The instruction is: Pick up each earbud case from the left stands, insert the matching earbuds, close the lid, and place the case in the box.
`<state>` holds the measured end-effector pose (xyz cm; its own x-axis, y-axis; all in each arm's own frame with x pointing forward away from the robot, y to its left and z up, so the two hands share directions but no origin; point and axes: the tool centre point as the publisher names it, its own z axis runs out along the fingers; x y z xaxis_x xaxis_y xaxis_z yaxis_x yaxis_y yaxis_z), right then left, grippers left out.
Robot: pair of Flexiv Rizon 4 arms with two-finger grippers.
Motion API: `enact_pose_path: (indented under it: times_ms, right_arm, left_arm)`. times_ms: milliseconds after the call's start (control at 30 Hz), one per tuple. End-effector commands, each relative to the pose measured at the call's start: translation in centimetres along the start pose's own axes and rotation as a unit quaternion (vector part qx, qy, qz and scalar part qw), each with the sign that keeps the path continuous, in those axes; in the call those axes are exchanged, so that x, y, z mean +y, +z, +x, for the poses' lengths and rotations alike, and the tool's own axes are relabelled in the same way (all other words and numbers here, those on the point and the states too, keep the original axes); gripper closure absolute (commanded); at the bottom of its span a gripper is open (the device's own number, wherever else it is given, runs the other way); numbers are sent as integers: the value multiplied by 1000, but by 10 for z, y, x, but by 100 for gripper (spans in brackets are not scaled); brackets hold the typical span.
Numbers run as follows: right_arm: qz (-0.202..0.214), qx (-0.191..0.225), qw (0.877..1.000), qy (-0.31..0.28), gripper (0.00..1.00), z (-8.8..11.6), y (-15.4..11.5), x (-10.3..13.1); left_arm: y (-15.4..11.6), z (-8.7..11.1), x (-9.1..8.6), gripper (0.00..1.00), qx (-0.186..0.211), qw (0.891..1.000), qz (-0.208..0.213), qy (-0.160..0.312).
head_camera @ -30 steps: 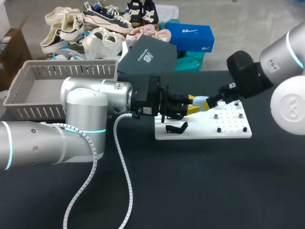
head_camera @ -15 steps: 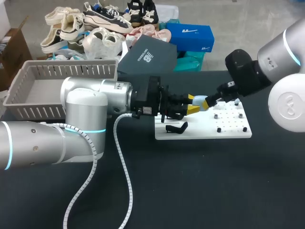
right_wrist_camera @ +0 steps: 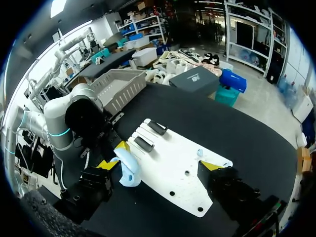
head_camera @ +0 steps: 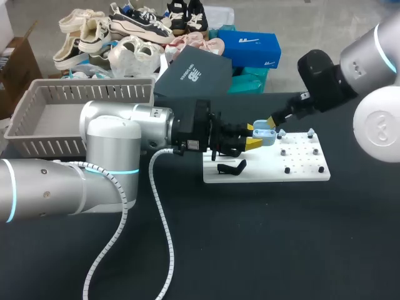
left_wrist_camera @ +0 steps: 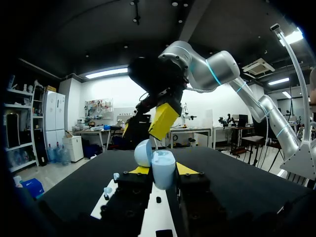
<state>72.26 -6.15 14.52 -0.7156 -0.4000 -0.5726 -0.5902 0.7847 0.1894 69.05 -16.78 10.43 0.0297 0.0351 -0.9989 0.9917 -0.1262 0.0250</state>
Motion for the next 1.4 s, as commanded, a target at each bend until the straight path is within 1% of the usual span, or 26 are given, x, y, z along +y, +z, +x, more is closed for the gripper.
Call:
enact_pose_path:
  times_ms: [33, 67, 100, 167, 233, 267, 300, 333, 500, 700, 733, 800, 900, 933, 967, 1000, 1033, 1167, 1400]
  right_arm:
    - [69, 0, 998, -4, 0, -4, -13, -14]
    - [75, 1, 997, -5, 0, -4, -14, -16]
    - [105, 6, 994, -10, 0, -4, -17, -28]
    - [120, 7, 993, -6, 0, -3, -20, -39]
    - [156, 11, 988, -11, 0, 0, -21, -53]
    - [165, 15, 986, -12, 0, 1, -21, -57]
    - [187, 26, 982, -18, 0, 4, -20, -64]
    - [201, 33, 979, -21, 0, 6, -19, -69]
    - [243, 69, 967, -23, 0, 17, -9, -87]
    - [257, 107, 960, -16, 0, 28, 11, -99]
    - [261, 112, 959, -17, 1, 29, 15, -100]
    - [258, 121, 958, -12, 3, 30, 20, -104]
    - [258, 131, 957, -8, 20, 32, 29, -108]
    - [258, 135, 957, -7, 22, 32, 32, -109]
    - [260, 140, 955, -7, 34, 33, 35, -110]
    - [259, 144, 955, -5, 50, 34, 37, -111]
    - [257, 148, 955, -1, 52, 34, 39, -112]
    - [253, 165, 953, 15, 52, 39, 50, -120]
    - [252, 175, 951, 27, 53, 42, 61, -127]
  left_arm:
    - [1, 1, 0, 100, 0, 1000, -1, 0]
    - [1, 1, 0, 100, 0, 1000, -1, 0]
    - [1, 1, 0, 100, 0, 1000, -1, 0]
    - [1, 1, 0, 100, 0, 1000, -1, 0]
    - [1, 1, 0, 100, 0, 1000, -1, 0]
    - [1, 1, 0, 100, 0, 1000, -1, 0]
    - [1, 1, 0, 100, 0, 1000, -1, 0]
    - [1, 1, 0, 100, 0, 1000, -1, 0]
    - [1, 1, 0, 100, 0, 1000, -1, 0]
    - [1, 1, 0, 100, 0, 1000, -1, 0]
    - [1, 1, 0, 100, 0, 1000, -1, 0]
    - [1, 1, 0, 100, 0, 1000, -1, 0]
    - [1, 1, 0, 100, 0, 1000, -1, 0]
    - [1, 1, 0, 100, 0, 1000, -1, 0]
    - [1, 1, 0, 100, 0, 1000, -1, 0]
    - [1, 1, 0, 100, 0, 1000, -1, 0]
    - [1, 1, 0, 100, 0, 1000, -1, 0]
    - [1, 1, 0, 100, 0, 1000, -1, 0]
    - [1, 1, 0, 100, 0, 1000, -1, 0]
